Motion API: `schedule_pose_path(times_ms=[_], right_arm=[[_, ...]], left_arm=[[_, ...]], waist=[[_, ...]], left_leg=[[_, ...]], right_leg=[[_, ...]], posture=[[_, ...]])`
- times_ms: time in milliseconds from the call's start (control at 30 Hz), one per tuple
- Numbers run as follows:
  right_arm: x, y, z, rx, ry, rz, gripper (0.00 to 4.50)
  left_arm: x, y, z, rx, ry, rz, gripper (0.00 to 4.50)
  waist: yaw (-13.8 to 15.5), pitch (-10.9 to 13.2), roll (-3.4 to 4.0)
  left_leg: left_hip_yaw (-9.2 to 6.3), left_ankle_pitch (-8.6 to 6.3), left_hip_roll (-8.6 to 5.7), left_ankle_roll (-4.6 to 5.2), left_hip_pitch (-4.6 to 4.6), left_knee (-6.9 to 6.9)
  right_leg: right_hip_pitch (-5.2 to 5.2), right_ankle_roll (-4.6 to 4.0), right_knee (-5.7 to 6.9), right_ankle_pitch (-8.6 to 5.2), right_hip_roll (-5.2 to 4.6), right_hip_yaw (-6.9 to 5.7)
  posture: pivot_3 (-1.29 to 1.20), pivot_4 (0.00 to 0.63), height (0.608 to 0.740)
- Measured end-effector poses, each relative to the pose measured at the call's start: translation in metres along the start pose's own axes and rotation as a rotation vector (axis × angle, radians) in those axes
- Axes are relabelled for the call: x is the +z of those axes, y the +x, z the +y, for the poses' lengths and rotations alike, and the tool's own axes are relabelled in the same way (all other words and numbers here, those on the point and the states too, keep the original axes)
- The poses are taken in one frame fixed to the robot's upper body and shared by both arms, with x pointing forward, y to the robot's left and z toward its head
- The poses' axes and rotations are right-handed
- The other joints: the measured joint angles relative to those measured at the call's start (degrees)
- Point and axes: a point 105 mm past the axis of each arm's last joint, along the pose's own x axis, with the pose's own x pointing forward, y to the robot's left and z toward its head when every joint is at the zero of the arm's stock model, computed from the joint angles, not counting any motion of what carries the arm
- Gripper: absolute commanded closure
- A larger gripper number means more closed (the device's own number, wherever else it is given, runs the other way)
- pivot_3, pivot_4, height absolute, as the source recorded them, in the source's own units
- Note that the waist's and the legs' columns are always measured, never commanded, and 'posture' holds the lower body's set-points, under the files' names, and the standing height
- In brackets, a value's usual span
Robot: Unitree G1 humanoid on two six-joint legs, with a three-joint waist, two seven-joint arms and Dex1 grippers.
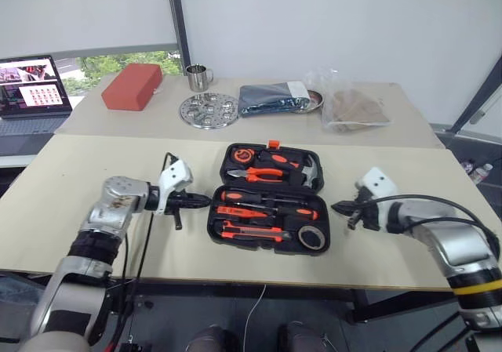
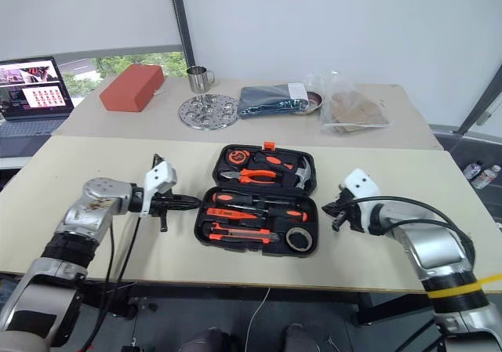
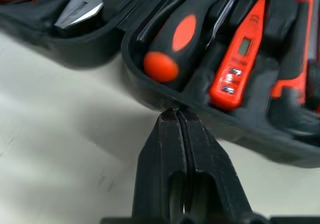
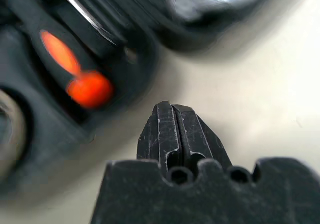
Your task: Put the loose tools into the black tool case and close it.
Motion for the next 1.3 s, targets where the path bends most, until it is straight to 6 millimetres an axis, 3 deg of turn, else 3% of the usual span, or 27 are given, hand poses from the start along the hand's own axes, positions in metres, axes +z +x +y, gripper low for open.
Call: schedule_pose_path(times_ms=[133,567,600,700,767,867,933,1033,1167,1267,1300], right_arm=[[0.001,-0.002,0.004,0.03,-0.023,0.001,4.5],[-0.016,-0.024,0.042,0.095,-0.034,0.007,4.5],[-0.018,-0.023,0.044,0.087,-0.023,0.01,4.21],[-0.024,-0.027,0.048,0.083,0.022,0.024,3.36],[-0.019,-0.032,0.043,0.07,0.064,0.011,2.7],[0.003,-0.038,0.02,-0.006,0.106,-0.039,1.71],[0.029,-0.044,-0.003,-0.079,0.154,-0.118,0.98],[0.048,-0.039,-0.021,-0.117,0.242,-0.174,0.05],[0.064,-0.013,-0.028,-0.116,0.325,-0.177,0.05],[0.057,0.008,-0.034,-0.141,0.405,-0.128,0.05],[0.052,0.014,-0.036,-0.152,0.435,-0.103,0.03]], left_arm=[[0.001,-0.003,-0.005,-0.039,-0.025,0.018,4.49],[-0.014,-0.023,-0.046,-0.145,-0.056,0.072,4.49],[-0.016,-0.023,-0.047,-0.139,-0.059,0.075,4.5],[-0.021,-0.022,-0.039,-0.079,-0.089,0.084,3.82],[-0.024,-0.03,-0.022,-0.008,-0.172,0.085,3.1],[-0.008,-0.042,0.0,0.053,-0.271,0.018,2.1],[0.011,-0.046,0.014,0.087,-0.318,-0.044,1.36],[0.022,-0.038,0.031,0.136,-0.43,-0.091,0.48],[0.036,-0.011,0.045,0.166,-0.564,-0.103,0.48],[0.038,0.003,0.05,0.19,-0.588,-0.073,0.48],[0.036,0.009,0.051,0.195,-0.591,-0.063,0.72]], waist=[[-0.15,0.0,0.0],[-0.07,0.0,0.0],[-0.02,0.0,0.0],[0.01,0.0,0.0],[-0.06,0.02,-0.02],[-0.36,0.04,-0.06],[-0.19,0.05,-0.06],[0.0,0.05,-0.06],[-0.07,0.05,-0.07],[-0.39,0.05,-0.06],[-0.44,0.05,-0.06]], left_leg=[[0.0,0.0,0.0,0.0,-0.01,-0.06],[-0.06,-0.02,0.01,-0.03,0.15,-0.15],[-0.09,-0.02,0.01,-0.04,0.17,-0.13],[-0.1,-0.04,0.02,-0.07,0.15,-0.13],[-0.1,-0.01,0.03,-0.03,0.12,-0.1],[-0.09,0.0,0.06,-0.04,0.12,-0.05],[-0.1,0.02,0.06,-0.05,0.19,-0.06],[-0.1,0.03,0.04,-0.04,0.15,-0.05],[-0.01,0.08,-0.05,0.02,0.01,-0.04],[0.06,0.08,-0.11,0.02,-0.03,-0.22],[0.06,0.08,-0.12,0.02,-0.05,-0.25]], right_leg=[[-0.05,0.02,0.0,-0.02,0.0,-0.01],[0.05,0.0,0.0,-0.12,-0.08,0.05],[0.08,0.0,0.01,-0.12,-0.1,0.05],[0.04,-0.03,0.03,-0.1,-0.14,0.08],[0.02,-0.08,0.05,-0.06,-0.09,0.06],[0.0,-0.13,0.08,0.03,-0.08,0.07],[0.07,-0.14,0.07,0.07,-0.06,0.08],[0.07,-0.14,0.08,0.07,-0.05,0.04],[0.01,-0.09,0.09,0.06,-0.01,-0.07],[-0.06,-0.04,0.15,0.03,0.05,-0.11],[-0.07,-0.03,0.17,0.02,0.07,-0.17]], posture=[[0.0,0.15,0.736],[0.0,0.15,0.736],[0.0,0.15,0.736],[0.0,0.15,0.736],[0.0,0.15,0.736],[0.0,0.15,0.736],[0.0,0.15,0.736],[0.0,0.15,0.736],[0.0,0.15,0.736],[0.0,0.15,0.736],[0.0,0.15,0.736]])
